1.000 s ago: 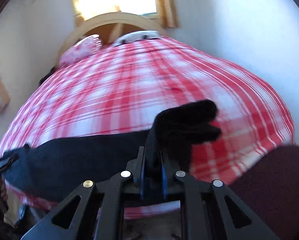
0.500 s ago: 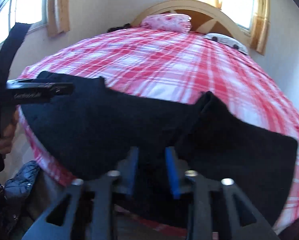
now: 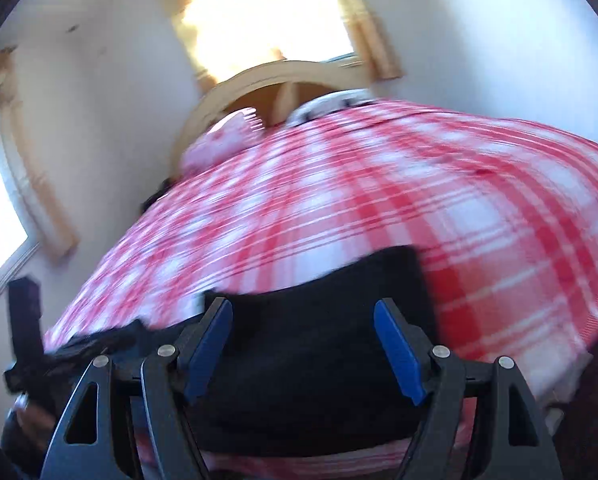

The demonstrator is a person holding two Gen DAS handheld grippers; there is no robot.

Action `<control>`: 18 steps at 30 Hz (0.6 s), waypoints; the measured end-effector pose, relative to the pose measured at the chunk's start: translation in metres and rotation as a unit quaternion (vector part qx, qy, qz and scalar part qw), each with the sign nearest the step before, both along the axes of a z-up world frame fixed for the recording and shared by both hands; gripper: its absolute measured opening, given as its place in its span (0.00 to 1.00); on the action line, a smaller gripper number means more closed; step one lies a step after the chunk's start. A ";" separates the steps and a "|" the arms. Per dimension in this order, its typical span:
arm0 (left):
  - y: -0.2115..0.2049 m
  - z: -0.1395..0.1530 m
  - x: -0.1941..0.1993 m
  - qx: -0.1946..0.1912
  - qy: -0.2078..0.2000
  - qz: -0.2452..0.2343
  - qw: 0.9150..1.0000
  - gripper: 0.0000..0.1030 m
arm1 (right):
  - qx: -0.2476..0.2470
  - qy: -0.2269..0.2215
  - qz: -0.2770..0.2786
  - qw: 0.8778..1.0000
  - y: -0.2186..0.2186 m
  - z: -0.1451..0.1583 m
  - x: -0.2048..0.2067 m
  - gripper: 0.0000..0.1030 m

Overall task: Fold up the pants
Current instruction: 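Grasp the folded pants with the left gripper and lift them toward the right gripper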

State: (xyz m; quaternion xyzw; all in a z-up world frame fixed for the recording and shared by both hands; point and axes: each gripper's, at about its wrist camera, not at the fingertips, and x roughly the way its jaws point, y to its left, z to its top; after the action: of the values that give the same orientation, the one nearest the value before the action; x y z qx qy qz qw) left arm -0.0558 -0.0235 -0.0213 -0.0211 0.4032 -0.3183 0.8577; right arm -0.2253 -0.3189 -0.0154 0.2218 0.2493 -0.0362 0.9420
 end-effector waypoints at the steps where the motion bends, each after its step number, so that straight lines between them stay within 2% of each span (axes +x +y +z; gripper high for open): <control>1: -0.013 -0.001 0.001 -0.003 0.002 -0.013 1.000 0.79 | -0.002 0.006 -0.022 1.000 -0.011 -0.001 -0.005 0.73; 4: -0.046 -0.011 0.005 0.000 0.013 -0.036 0.999 0.75 | 0.015 0.020 -0.056 0.998 -0.032 -0.012 -0.017 0.73; 7: -0.057 -0.019 0.009 -0.014 0.034 -0.036 0.999 0.75 | 0.018 0.025 -0.064 0.997 -0.036 -0.021 -0.026 0.73; 10: -0.067 -0.015 0.005 -0.028 0.018 -0.039 0.999 0.73 | 0.010 0.026 -0.063 0.998 -0.040 -0.025 -0.035 0.73; 12: -0.071 -0.012 0.005 -0.038 0.014 -0.045 0.998 0.64 | 0.001 0.029 -0.054 0.998 -0.041 -0.026 -0.034 0.73; 16: -0.075 -0.019 0.010 -0.035 0.016 -0.042 0.998 0.57 | -0.005 0.026 -0.052 0.998 -0.044 -0.028 -0.028 0.73; 17: -0.073 -0.020 0.011 -0.040 0.018 -0.039 0.998 0.52 | -0.006 0.028 -0.055 0.998 -0.045 -0.030 -0.027 0.73; 18: -0.071 -0.019 0.011 -0.049 0.024 -0.039 0.998 0.40 | -0.006 0.029 -0.056 0.998 -0.046 -0.031 -0.026 0.73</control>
State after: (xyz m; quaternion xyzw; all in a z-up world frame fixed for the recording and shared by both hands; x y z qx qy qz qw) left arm -0.0450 -0.0944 -0.0404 -0.0552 0.4084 -0.3699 0.8327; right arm -0.2517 -0.3645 -0.0462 0.2288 0.2639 -0.0965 0.9320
